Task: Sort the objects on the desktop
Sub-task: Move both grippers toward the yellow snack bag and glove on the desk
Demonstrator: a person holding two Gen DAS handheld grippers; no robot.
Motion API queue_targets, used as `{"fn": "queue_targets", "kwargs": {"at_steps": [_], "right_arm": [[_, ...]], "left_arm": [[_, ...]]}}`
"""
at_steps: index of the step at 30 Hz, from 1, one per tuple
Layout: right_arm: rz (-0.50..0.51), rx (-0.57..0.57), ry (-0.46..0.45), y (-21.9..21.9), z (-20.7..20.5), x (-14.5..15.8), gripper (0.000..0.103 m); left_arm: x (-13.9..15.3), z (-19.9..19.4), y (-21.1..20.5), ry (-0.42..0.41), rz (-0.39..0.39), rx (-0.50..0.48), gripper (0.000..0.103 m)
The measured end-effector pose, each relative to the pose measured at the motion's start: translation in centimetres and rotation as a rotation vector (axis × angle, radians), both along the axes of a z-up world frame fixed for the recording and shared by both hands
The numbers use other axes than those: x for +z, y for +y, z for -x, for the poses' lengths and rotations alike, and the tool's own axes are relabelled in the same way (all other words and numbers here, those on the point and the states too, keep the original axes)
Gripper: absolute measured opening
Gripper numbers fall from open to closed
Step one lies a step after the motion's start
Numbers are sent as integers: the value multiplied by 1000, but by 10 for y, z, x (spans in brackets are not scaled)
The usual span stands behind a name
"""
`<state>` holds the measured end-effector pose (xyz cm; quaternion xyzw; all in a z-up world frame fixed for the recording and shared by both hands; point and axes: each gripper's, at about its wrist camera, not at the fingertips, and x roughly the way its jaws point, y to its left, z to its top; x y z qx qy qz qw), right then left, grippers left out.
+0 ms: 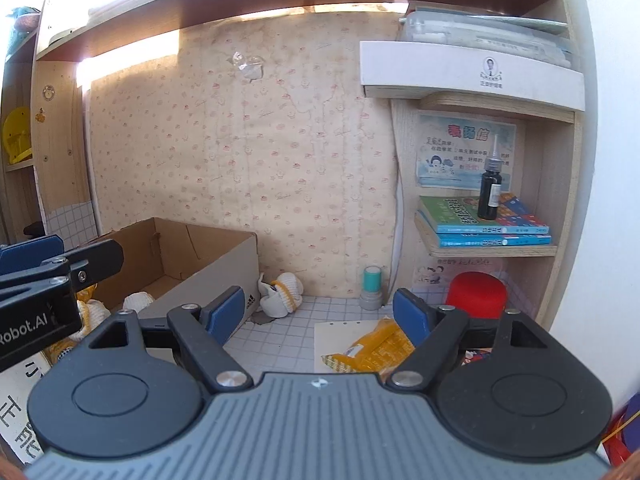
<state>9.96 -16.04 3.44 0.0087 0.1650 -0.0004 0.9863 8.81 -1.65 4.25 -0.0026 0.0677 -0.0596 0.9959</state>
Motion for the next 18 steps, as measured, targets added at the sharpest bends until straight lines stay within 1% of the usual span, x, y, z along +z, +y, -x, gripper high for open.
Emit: {"fn": "queue_targets", "kwargs": {"at_steps": [9, 18], "right_arm": [[-22, -84, 30, -41, 14, -18, 80], [-39, -122, 59, -64, 13, -34, 80]], "left_arm": [[-17, -3, -37, 32, -17, -79, 63], [-32, -13, -57, 62, -34, -105, 63]]}}
